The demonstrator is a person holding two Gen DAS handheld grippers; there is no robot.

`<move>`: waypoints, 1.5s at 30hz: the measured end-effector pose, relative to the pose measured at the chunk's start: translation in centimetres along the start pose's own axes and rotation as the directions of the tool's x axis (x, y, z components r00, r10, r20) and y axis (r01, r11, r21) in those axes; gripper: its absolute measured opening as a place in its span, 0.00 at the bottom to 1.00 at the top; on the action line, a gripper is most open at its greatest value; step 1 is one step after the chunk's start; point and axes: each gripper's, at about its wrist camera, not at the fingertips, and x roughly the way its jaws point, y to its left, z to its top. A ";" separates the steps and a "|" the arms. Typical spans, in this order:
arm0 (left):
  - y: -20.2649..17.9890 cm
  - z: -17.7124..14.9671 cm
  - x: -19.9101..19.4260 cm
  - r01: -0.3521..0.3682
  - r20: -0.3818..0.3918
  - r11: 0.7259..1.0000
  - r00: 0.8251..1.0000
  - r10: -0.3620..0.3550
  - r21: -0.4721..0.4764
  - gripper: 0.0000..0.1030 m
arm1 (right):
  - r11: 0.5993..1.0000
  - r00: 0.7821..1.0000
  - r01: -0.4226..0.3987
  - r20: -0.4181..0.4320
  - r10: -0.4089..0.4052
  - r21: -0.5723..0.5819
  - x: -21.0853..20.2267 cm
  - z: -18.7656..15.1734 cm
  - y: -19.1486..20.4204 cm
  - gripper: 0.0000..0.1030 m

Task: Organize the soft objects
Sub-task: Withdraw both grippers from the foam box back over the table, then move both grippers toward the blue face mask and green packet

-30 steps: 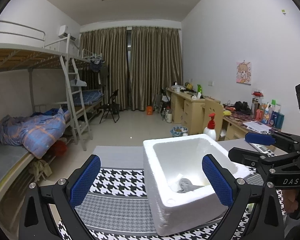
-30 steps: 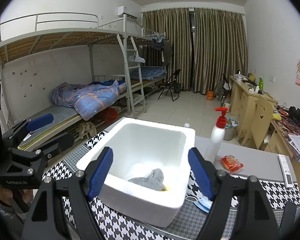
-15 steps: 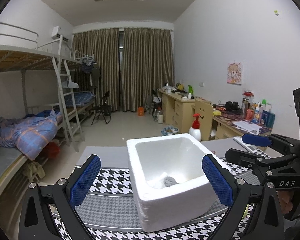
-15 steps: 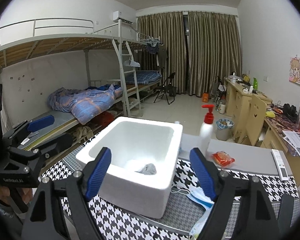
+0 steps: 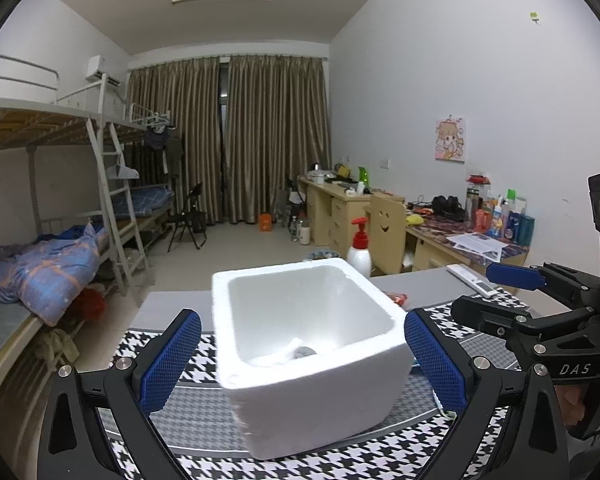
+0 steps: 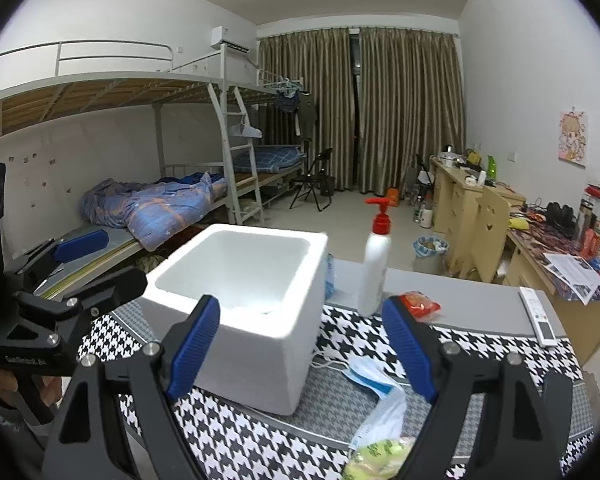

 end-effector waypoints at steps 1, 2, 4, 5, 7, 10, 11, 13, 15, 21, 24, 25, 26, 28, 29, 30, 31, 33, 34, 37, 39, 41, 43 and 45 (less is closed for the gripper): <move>-0.2 -0.1 0.0 0.005 -0.002 1.000 1.000 -0.005 0.000 0.99 | 1.000 1.000 0.007 0.000 -0.007 0.006 -0.2 -0.3 -0.4 0.84; -0.4 -0.1 0.1 0.010 -0.003 1.000 1.000 -0.010 -0.001 0.99 | 1.000 1.000 0.010 0.000 -0.010 0.008 -0.3 -0.4 -0.6 0.84; -0.9 -0.2 0.2 0.025 -0.006 1.000 1.000 -0.025 0.000 0.99 | 1.000 1.000 0.022 -0.004 -0.022 0.015 -0.6 -0.8 -1.0 0.84; -1.1 -0.3 0.3 0.028 -0.007 1.000 1.000 -0.028 0.000 0.99 | 0.999 1.000 0.029 -0.005 -0.029 0.019 -0.8 -1.0 -1.3 0.84; -1.7 -0.4 0.6 0.042 -0.015 0.999 0.999 -0.042 0.006 0.99 | 0.999 0.999 0.040 -0.008 -0.040 0.027 -1.2 -1.4 -1.9 0.84; -2.8 -0.8 0.9 0.069 -0.026 0.997 0.997 -0.069 0.024 0.99 | 0.998 0.998 0.057 -0.012 -0.057 0.031 -1.7 -1.8 -2.3 0.84; -3.1 -0.8 1.0 0.074 -0.028 0.997 0.997 -0.073 0.029 0.99 | 0.998 0.998 0.061 -0.012 -0.061 0.034 -1.8 -1.9 -2.5 0.84; -3.6 -0.9 1.1 0.080 -0.032 0.996 0.996 -0.079 0.038 0.99 | 0.997 0.998 0.064 -0.012 -0.064 0.037 -2.0 -2.0 -2.8 0.84; -3.9 -0.9 1.1 0.088 -0.031 0.995 0.996 -0.087 0.037 0.99 | 0.997 0.998 0.070 -0.012 -0.069 0.041 -2.2 -2.3 -3.0 0.84; -4.5 -1.0 1.6 0.093 -0.035 0.995 0.995 -0.092 0.027 0.99 | 0.993 0.994 0.108 -0.022 -0.107 0.044 -2.9 -3.4 -4.1 0.84; -5.1 -1.2 2.0 0.101 -0.043 0.995 0.994 -0.100 0.022 0.99 | 0.992 0.993 0.116 -0.030 -0.115 0.056 -3.1 -4.1 -4.7 0.84; -5.2 -1.3 2.1 0.108 -0.048 0.994 0.993 -0.107 0.019 0.99 | 0.990 0.992 0.123 -0.035 -0.121 0.064 -3.2 -4.4 -5.1 0.84; -5.4 -1.4 2.2 0.115 -0.051 0.993 0.992 -0.114 0.019 0.99 | 0.989 0.991 0.129 -0.041 -0.126 0.069 -3.2 -4.7 -5.3 0.84; -5.9 -1.6 2.6 0.117 -0.057 0.993 0.992 -0.115 0.020 0.99 | 0.987 0.989 0.141 -0.050 -0.137 0.081 -3.3 -5.1 -5.9 0.84; -6.1 -1.7 2.7 0.121 -0.061 0.992 0.991 -0.119 0.021 0.99 | 0.986 0.989 0.145 -0.053 -0.141 0.085 -3.4 -5.2 -6.1 0.84; -6.4 -1.8 2.9 0.129 -0.067 0.991 0.990 -0.128 0.023 0.99 | 0.985 0.988 0.148 -0.055 -0.144 0.089 -3.5 -5.3 -6.2 0.84; -6.6 -1.8 3.1 0.132 -0.070 0.991 0.989 -0.130 0.024 0.99 | 0.984 0.987 0.153 -0.055 -0.148 0.096 -3.7 -5.4 -6.6 0.84; -7.1 -2.0 3.3 0.140 -0.076 0.990 0.988 -0.138 0.032 0.99 | 0.982 0.987 0.159 -0.054 -0.154 0.104 -4.0 -5.7 -7.0 0.84; -7.3 -2.1 3.4 0.144 -0.078 0.989 0.987 -0.141 0.034 0.99 | 0.981 0.986 0.162 -0.054 -0.157 0.106 -4.2 -5.8 -7.0 0.84; -8.1 -2.4 3.9 0.159 -0.090 0.987 0.984 -0.155 0.036 0.99 | 0.979 0.984 0.174 -0.057 -0.169 0.110 -4.6 -6.1 -7.5 0.84; -8.3 -2.5 4.2 0.166 -0.095 0.986 0.982 -0.162 0.029 0.99 | 0.977 0.983 0.180 -0.059 -0.174 0.116 -4.8 -6.3 -7.8 0.84; -8.6 -2.5 4.5 0.173 -0.100 0.985 0.980 -0.169 0.029 0.99 | 0.975 0.981 0.188 -0.062 -0.182 0.121 -5.0 -6.6 -8.2 0.84; -8.9 -2.6 4.8 0.175 -0.105 0.984 0.980 -0.171 0.034 0.99 | 0.972 0.980 0.196 -0.066 -0.189 0.126 -5.2 -6.8 -8.5 0.84; -9.3 -2.7 5.0 0.177 -0.110 0.984 0.979 -0.172 0.035 0.99 | 0.971 0.979 0.202 -0.068 -0.194 0.131 -5.4 -7.1 -8.8 0.84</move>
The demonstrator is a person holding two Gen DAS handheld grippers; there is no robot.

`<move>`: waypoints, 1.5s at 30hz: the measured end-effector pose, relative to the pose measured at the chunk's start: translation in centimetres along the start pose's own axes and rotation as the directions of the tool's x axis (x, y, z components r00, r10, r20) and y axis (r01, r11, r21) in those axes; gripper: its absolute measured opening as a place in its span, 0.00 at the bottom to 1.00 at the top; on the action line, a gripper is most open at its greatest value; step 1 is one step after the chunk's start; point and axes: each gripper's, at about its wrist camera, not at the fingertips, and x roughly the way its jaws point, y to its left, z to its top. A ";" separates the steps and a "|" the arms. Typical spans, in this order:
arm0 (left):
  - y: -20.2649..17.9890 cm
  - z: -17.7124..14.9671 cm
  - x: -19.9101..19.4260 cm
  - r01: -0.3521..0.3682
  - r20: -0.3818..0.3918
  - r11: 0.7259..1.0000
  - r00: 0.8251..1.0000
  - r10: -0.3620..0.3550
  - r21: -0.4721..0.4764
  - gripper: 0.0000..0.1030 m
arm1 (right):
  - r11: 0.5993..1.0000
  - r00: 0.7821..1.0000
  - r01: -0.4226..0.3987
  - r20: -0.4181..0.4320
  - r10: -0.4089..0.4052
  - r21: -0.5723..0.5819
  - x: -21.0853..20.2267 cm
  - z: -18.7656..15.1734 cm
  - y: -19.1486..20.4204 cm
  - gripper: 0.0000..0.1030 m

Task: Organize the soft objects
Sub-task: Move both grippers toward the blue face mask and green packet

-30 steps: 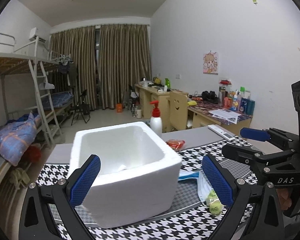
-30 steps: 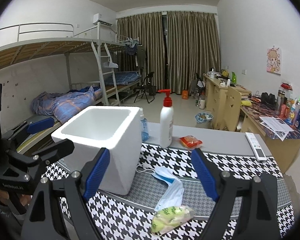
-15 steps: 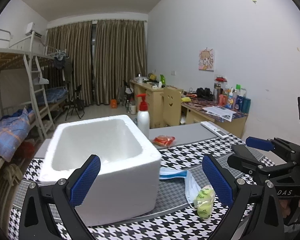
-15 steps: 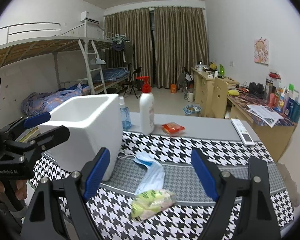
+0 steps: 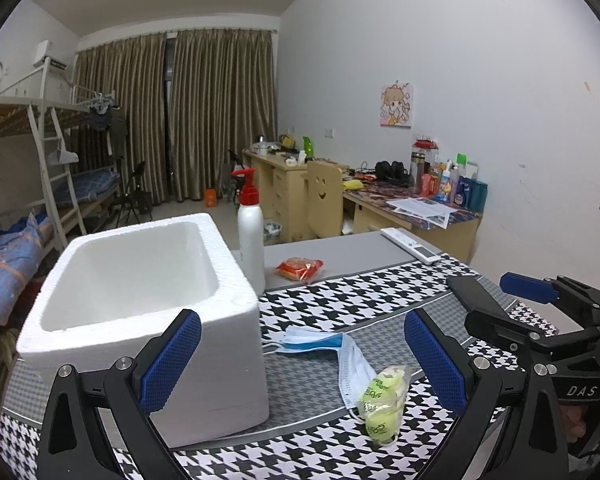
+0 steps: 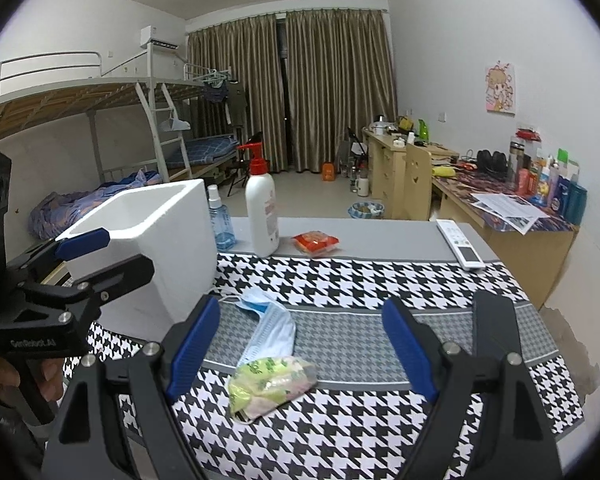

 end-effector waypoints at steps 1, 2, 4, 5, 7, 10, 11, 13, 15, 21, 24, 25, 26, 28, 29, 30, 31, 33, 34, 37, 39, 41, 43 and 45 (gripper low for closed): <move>-0.2 -0.1 0.1 0.001 -0.003 1.000 1.000 -0.001 0.000 0.99 | 1.000 1.000 0.002 -0.001 -0.002 0.004 0.0 -0.1 -0.2 0.84; -0.3 -0.1 0.2 0.002 -0.003 1.000 1.000 -0.002 0.001 0.99 | 1.000 1.000 0.003 -0.003 -0.003 0.006 0.0 -0.2 -0.3 0.84; -0.6 -0.2 0.4 0.002 -0.006 1.000 1.000 -0.002 0.011 0.99 | 1.000 1.000 0.008 -0.007 -0.008 0.012 0.0 -0.5 -0.6 0.84; -0.8 -0.2 0.6 -0.001 -0.009 1.000 1.000 0.001 0.016 0.99 | 1.000 1.000 0.010 -0.010 -0.010 0.013 0.0 -0.6 -0.8 0.84; -1.2 -0.2 1.0 0.006 -0.016 1.000 1.000 -0.006 0.020 0.99 | 1.000 1.000 0.018 -0.015 -0.018 0.018 0.0 -0.9 -1.1 0.84; -2.1 -0.4 1.3 0.027 -0.021 0.999 0.999 -0.026 0.037 0.99 | 0.999 1.000 0.026 -0.017 -0.025 0.026 -0.1 -1.1 -1.6 0.84; -2.4 -0.4 1.3 0.034 -0.023 0.999 0.999 -0.033 0.042 0.99 | 0.999 0.999 0.028 -0.017 -0.028 0.029 -0.1 -1.2 -1.7 0.84; -2.9 -0.3 1.5 0.057 -0.025 0.997 0.998 -0.056 0.045 0.99 | 0.999 0.999 0.033 -0.016 -0.032 0.037 -0.3 -1.5 -2.2 0.84; -3.3 -0.2 1.8 0.064 -0.029 0.997 0.998 -0.063 0.049 0.99 | 0.998 0.999 0.036 -0.018 -0.035 0.044 -0.4 -1.7 -2.5 0.84; -4.3 -0.4 3.6 0.105 -0.061 0.993 0.993 -0.102 0.051 0.99 | 0.996 0.998 0.051 -0.027 -0.049 0.072 -0.5 -2.3 -3.7 0.84; -4.4 -0.6 4.6 0.100 -0.075 0.993 0.993 -0.096 0.055 0.99 | 0.995 0.998 0.050 -0.035 -0.047 0.084 -0.3 -2.6 -4.1 0.84; -4.3 -0.7 5.0 0.088 -0.079 0.995 0.993 -0.084 0.054 0.99 | 0.995 0.998 0.050 -0.038 -0.047 0.084 -0.2 -2.7 -4.0 0.84; -4.2 -0.7 5.2 0.078 -0.081 0.995 0.994 -0.074 0.054 0.99 | 0.995 0.998 0.050 -0.043 -0.046 0.083 -0.1 -2.8 -4.0 0.84; -3.8 -0.9 5.8 0.055 -0.087 0.997 0.995 -0.051 0.051 0.99 | 0.996 0.998 0.041 -0.053 -0.037 0.083 0.3 -2.9 -4.1 0.84; -3.6 -1.1 6.0 0.039 -0.087 0.998 0.996 -0.034 0.054 0.99 | 0.996 0.998 0.039 -0.057 -0.035 0.082 0.5 -2.9 -4.1 0.84; -3.5 -1.2 6.1 0.035 -0.086 0.998 0.996 -0.030 0.059 0.99 | 0.996 0.997 0.037 -0.063 -0.032 0.080 0.7 -3.0 -4.0 0.84; -3.4 -1.2 6.2 0.030 -0.087 0.998 0.996 -0.024 0.062 0.99 | 0.996 0.997 0.037 -0.066 -0.032 0.079 0.9 -3.0 -3.9 0.84; -3.3 -1.4 6.4 0.014 -0.090 0.997 0.996 -0.007 0.070 0.99 | 0.996 0.997 0.032 -0.073 -0.027 0.079 1.2 -3.1 -3.9 0.84; -3.2 -1.5 6.5 0.006 -0.090 0.997 0.996 0.001 0.072 0.99 | 0.996 0.997 0.031 -0.074 -0.025 0.080 1.3 -3.1 -3.9 0.84; -2.5 -1.5 6.4 -0.017 -0.087 0.997 0.996 0.023 0.072 0.99 | 0.997 0.997 0.024 -0.082 -0.018 0.079 1.7 -3.2 -3.8 0.84; -2.0 -1.6 6.3 -0.031 -0.088 0.997 0.995 0.037 0.066 0.99 | 0.997 0.996 0.019 -0.087 -0.012 0.077 2.0 -3.2 -3.7 0.84; -1.5 -1.8 6.3 -0.049 -0.094 0.997 0.994 0.056 0.066 0.99 | 0.997 0.996 0.013 -0.094 -0.006 0.072 2.3 -3.1 -3.5 0.84; -1.3 -2.0 6.4 -0.055 -0.104 0.997 0.993 0.061 0.062 0.99 | 0.998 0.995 0.006 -0.099 0.001 0.068 2.6 -3.2 -3.3 0.84; -1.5 -2.2 6.7 -0.049 -0.119 0.997 0.991 0.056 0.066 0.99 | 0.998 0.994 0.000 -0.106 0.007 0.063 2.8 -3.3 -3.1 0.84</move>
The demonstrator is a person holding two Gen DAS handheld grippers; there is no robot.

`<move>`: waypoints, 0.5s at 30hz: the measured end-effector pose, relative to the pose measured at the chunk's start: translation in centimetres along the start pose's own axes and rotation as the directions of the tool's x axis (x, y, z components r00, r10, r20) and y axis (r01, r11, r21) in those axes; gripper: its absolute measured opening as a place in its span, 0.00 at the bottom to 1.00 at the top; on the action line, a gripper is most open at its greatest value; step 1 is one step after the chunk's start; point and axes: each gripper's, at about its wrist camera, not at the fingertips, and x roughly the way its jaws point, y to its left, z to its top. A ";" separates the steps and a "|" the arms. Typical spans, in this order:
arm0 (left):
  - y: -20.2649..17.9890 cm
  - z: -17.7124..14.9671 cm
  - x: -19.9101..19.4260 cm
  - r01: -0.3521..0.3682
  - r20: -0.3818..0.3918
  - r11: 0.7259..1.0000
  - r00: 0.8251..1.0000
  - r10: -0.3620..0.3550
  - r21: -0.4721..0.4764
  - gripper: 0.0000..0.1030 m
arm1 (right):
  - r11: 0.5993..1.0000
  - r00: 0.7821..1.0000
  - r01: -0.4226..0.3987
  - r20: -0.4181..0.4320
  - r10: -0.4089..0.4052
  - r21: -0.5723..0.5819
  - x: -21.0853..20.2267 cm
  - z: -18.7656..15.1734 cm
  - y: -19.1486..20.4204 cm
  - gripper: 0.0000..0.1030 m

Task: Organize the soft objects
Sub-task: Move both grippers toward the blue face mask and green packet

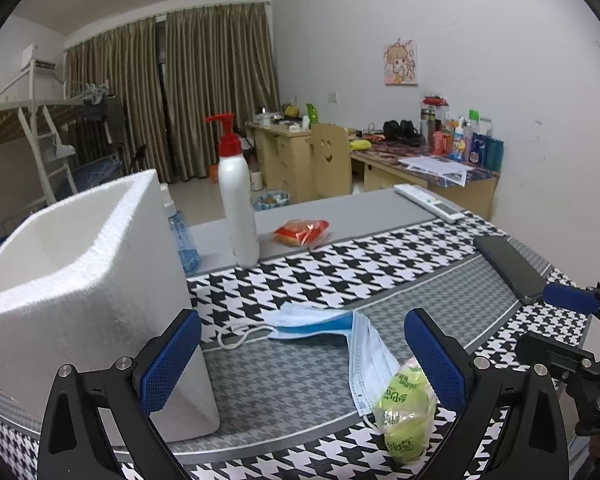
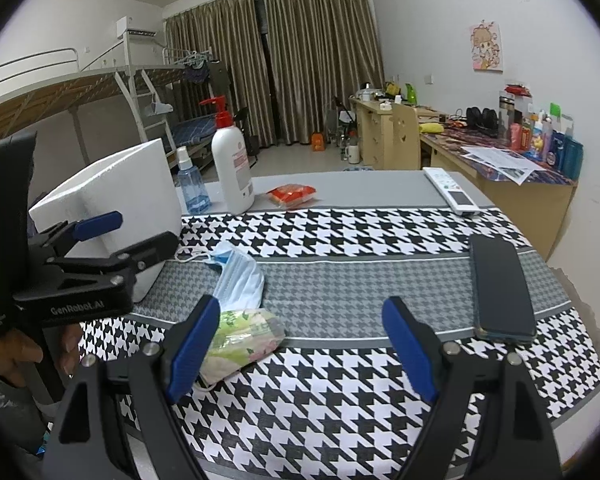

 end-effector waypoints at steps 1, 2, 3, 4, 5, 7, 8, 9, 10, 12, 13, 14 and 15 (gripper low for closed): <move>-0.2 -0.1 0.2 0.007 -0.011 1.000 1.000 -0.007 0.004 0.99 | 1.000 1.000 -0.002 -0.004 0.002 -0.001 0.1 0.0 0.0 0.84; -0.4 -0.2 0.4 0.011 -0.020 1.000 1.000 -0.011 0.009 0.99 | 1.000 1.000 -0.005 -0.007 0.005 0.000 0.3 -0.1 0.0 0.84; -0.6 -0.1 0.5 0.015 -0.027 1.000 1.000 -0.015 0.013 0.99 | 1.000 1.000 -0.007 -0.011 0.007 0.001 0.4 -0.1 0.0 0.84; -0.8 -0.2 0.6 0.022 -0.033 1.000 0.999 -0.021 0.018 0.99 | 1.000 1.000 -0.008 -0.014 0.008 0.002 0.6 -0.1 0.0 0.84; -1.0 -0.3 0.8 0.030 -0.041 0.999 0.999 -0.029 0.023 0.99 | 1.000 1.000 -0.008 -0.017 0.008 0.002 0.7 -0.1 0.0 0.84; -1.1 -0.3 1.0 0.031 -0.051 0.999 0.998 -0.030 0.024 0.99 | 1.000 1.000 -0.010 -0.023 0.010 0.003 0.9 -0.1 -0.1 0.84; -1.2 -0.3 1.1 0.033 -0.056 0.999 0.998 -0.032 0.024 0.99 | 1.000 1.000 -0.010 -0.025 0.010 0.003 1.0 -0.1 -0.1 0.84; -1.2 -0.3 1.3 0.034 -0.060 0.999 0.998 -0.033 0.022 0.99 | 1.000 1.000 -0.010 -0.027 0.010 0.003 1.1 -0.1 -0.1 0.84; -1.1 -0.3 1.5 0.036 -0.068 0.999 0.997 -0.035 0.016 0.99 | 1.000 1.000 -0.010 -0.028 0.010 0.002 1.1 -0.2 -0.1 0.84; -1.0 -0.3 1.8 0.039 -0.078 0.999 0.996 -0.039 0.008 0.98 | 1.000 0.999 -0.011 -0.034 0.011 0.005 1.3 -0.3 -0.1 0.84; -0.9 -0.3 1.9 0.040 -0.082 0.999 0.996 -0.039 0.005 0.98 | 1.000 0.999 -0.012 -0.038 0.012 0.003 1.5 -0.3 -0.2 0.84; -0.9 -0.3 2.0 0.038 -0.087 0.999 0.995 -0.038 0.001 0.98 | 1.000 0.999 -0.011 -0.041 0.011 0.002 1.5 -0.4 -0.1 0.84; -0.9 -0.3 2.1 0.040 -0.090 0.999 0.995 -0.040 0.002 0.98 | 1.000 0.999 -0.011 -0.043 0.011 0.002 1.7 -0.3 -0.1 0.84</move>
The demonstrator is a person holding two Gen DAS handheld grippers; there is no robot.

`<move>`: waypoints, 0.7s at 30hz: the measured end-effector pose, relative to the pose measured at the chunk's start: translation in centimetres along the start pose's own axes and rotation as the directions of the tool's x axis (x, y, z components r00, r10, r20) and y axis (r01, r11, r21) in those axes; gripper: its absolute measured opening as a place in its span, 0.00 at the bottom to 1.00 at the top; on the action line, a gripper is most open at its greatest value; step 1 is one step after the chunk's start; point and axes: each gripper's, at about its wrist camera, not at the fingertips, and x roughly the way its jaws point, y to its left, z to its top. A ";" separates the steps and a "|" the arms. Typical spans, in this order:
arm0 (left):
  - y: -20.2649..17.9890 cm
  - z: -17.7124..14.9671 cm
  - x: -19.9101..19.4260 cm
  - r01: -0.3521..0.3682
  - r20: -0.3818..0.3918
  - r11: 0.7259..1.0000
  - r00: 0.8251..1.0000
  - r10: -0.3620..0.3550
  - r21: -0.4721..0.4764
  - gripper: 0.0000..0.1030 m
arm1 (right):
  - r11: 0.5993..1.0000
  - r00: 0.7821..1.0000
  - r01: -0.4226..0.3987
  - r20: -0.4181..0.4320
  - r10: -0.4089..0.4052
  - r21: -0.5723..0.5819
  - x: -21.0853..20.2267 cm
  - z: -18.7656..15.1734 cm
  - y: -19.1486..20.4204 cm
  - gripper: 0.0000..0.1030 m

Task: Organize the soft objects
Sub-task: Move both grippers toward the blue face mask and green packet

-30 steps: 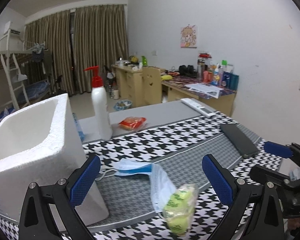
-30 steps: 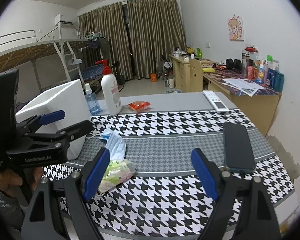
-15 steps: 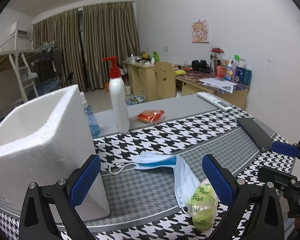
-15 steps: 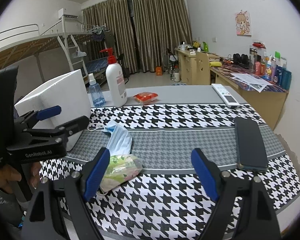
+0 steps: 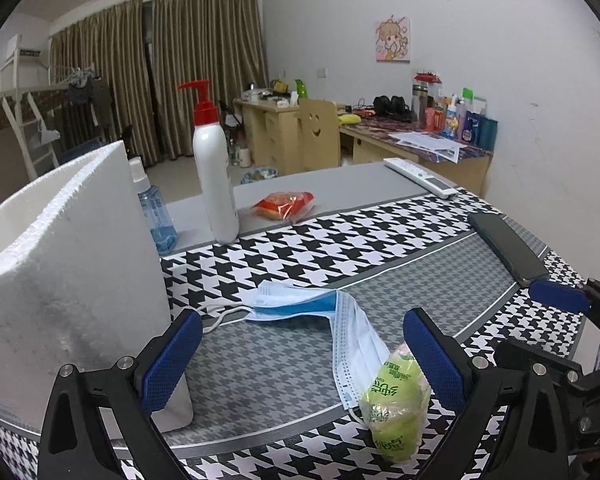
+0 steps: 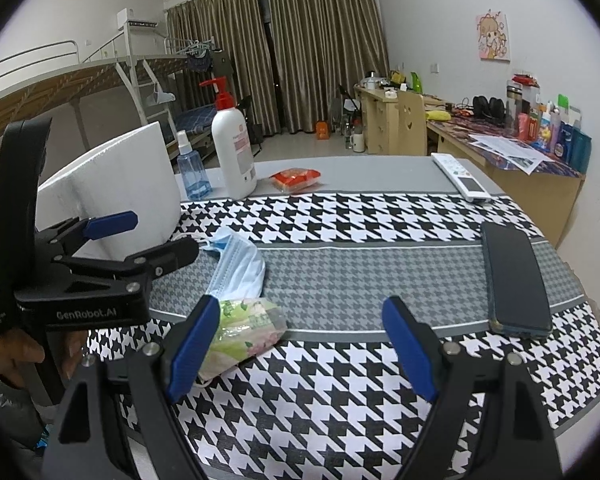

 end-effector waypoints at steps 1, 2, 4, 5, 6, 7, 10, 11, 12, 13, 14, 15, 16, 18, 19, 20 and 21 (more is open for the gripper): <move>0.0 0.0 0.1 0.002 -0.002 1.000 1.000 -0.002 0.000 0.98 | 1.000 1.000 -0.002 -0.002 0.002 -0.001 0.1 0.0 0.0 0.84; 0.1 0.0 0.2 0.000 -0.003 1.000 1.000 0.000 -0.004 0.98 | 1.000 1.000 -0.003 -0.003 0.003 -0.002 0.1 0.0 0.1 0.84; 0.2 0.1 0.2 0.005 -0.005 1.000 1.000 -0.005 -0.012 0.98 | 1.000 1.000 -0.006 -0.005 0.006 -0.006 0.2 0.0 0.1 0.84; 0.3 0.1 0.3 0.003 -0.006 1.000 1.000 -0.003 -0.013 0.98 | 1.000 1.000 -0.006 -0.007 0.006 -0.007 0.2 0.1 0.1 0.84; 0.3 0.1 0.3 0.003 -0.006 1.000 1.000 -0.003 -0.011 0.98 | 1.000 1.000 -0.007 -0.009 0.007 -0.009 0.3 0.1 0.2 0.84; 0.2 0.1 0.3 0.002 -0.006 1.000 1.000 -0.002 -0.008 0.98 | 1.000 1.000 -0.008 -0.010 0.008 -0.009 0.3 0.0 0.2 0.84; 0.1 0.1 0.5 0.005 -0.011 1.000 1.000 -0.005 -0.008 0.98 | 1.000 1.000 -0.010 -0.016 0.010 -0.008 0.5 0.0 0.2 0.84; 0.1 0.2 0.6 0.010 -0.016 1.000 1.000 -0.011 -0.009 0.98 | 1.000 1.000 -0.011 -0.017 0.011 -0.006 0.5 -0.1 0.2 0.84; 0.0 0.3 0.7 0.017 -0.019 1.000 1.000 -0.017 -0.009 0.98 | 1.000 1.000 -0.011 -0.017 0.011 -0.004 0.6 -0.1 0.2 0.84; -0.1 0.3 0.8 0.021 -0.021 1.000 1.000 -0.021 -0.009 0.98 | 1.000 1.000 -0.012 -0.018 0.011 -0.003 0.6 -0.1 0.2 0.84; -0.4 0.4 0.8 0.024 -0.020 1.000 1.000 -0.024 -0.006 0.98 | 1.000 1.000 -0.013 -0.021 0.013 -0.002 0.6 -0.2 0.1 0.84; -0.7 0.4 0.9 0.028 -0.019 1.000 0.999 -0.028 0.003 0.98 | 1.000 1.000 -0.014 -0.023 0.014 -0.002 0.7 -0.2 0.1 0.84; -0.9 0.4 0.9 0.030 -0.019 1.000 0.999 -0.030 0.007 0.98 | 1.000 1.000 -0.014 -0.025 0.014 -0.003 0.7 -0.2 0.1 0.84; -1.2 0.5 1.2 0.035 -0.025 0.999 0.999 -0.035 0.016 0.96 | 1.000 0.999 -0.015 -0.028 0.015 -0.001 0.8 -0.3 0.0 0.84; -1.3 0.6 1.3 0.039 -0.028 0.999 0.999 -0.039 0.016 0.96 | 1.000 0.999 -0.016 -0.028 0.016 0.000 0.8 -0.3 -0.1 0.84; -1.4 0.6 1.5 0.040 -0.034 0.999 0.999 -0.040 0.015 0.95 | 1.000 0.999 -0.016 -0.028 0.016 0.000 0.8 -0.3 -0.1 0.84; -1.5 0.7 1.7 0.041 -0.040 0.999 0.998 -0.040 0.013 0.94 | 1.000 0.999 -0.016 -0.029 0.016 0.002 0.9 -0.3 -0.2 0.84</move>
